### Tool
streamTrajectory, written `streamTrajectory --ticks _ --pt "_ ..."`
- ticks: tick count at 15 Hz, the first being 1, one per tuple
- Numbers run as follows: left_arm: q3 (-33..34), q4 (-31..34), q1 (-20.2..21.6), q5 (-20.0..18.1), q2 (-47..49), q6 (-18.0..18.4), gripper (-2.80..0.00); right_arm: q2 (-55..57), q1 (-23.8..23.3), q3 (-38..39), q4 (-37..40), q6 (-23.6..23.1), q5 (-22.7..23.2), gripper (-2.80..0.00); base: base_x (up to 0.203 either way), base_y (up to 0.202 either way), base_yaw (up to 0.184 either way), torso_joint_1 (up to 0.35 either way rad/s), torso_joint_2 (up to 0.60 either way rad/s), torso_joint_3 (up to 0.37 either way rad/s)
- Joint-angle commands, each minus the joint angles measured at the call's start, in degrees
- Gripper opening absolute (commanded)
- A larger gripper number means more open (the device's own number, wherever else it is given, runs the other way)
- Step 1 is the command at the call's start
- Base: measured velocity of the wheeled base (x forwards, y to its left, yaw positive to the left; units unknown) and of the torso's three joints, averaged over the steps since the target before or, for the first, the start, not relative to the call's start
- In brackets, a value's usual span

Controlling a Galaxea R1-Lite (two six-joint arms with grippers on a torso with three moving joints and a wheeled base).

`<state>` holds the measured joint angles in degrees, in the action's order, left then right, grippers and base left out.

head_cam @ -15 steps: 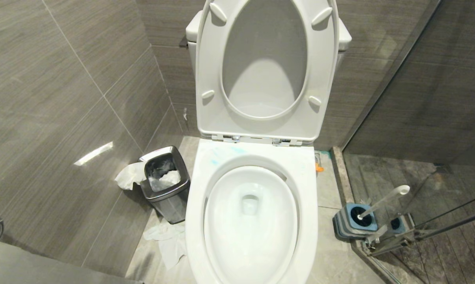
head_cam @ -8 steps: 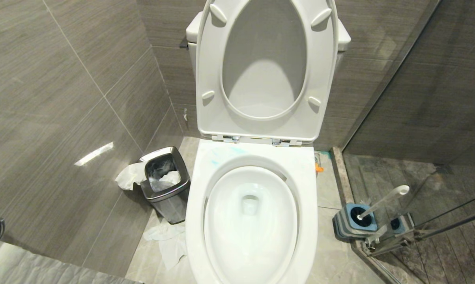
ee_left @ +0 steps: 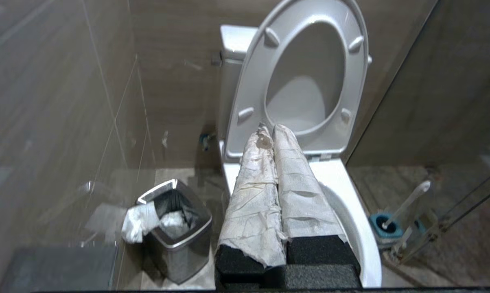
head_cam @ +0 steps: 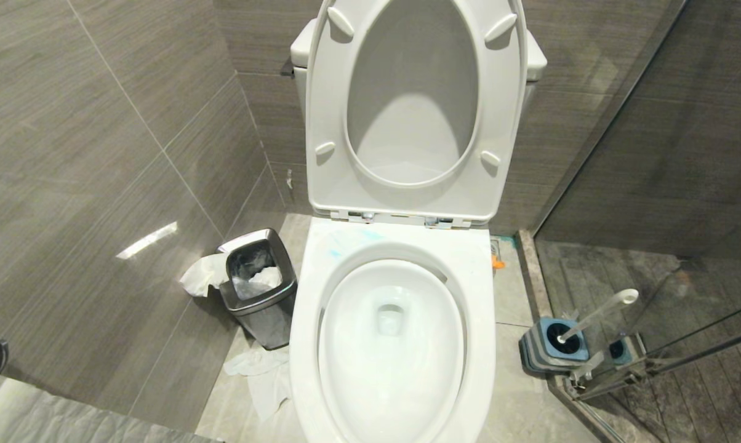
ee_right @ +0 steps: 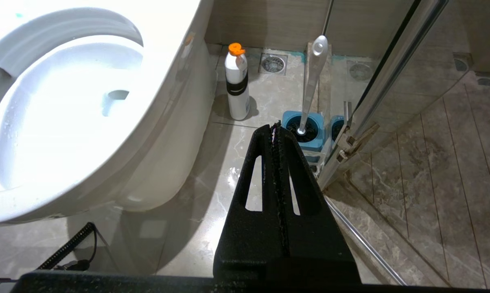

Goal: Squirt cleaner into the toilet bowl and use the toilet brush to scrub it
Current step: Pour in the cleaning agent

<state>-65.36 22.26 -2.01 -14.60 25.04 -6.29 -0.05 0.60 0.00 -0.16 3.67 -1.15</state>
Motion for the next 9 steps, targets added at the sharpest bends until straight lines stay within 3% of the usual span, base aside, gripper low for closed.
streamTrajectory --ticks 1,9 --pt "7.0 0.0 0.7 -0.2 -8.7 0.4 -2.80 0.0 0.0 0.0 0.0 0.0 0.0 -2.80 0.000 0.000 0.000 0.000 0.00 0.000" --pt "18.7 0.1 2.2 -0.5 -22.4 1.6 -2.80 0.0 0.0 0.0 0.0 0.0 0.0 -2.80 0.000 0.000 0.000 0.000 0.00 0.000"
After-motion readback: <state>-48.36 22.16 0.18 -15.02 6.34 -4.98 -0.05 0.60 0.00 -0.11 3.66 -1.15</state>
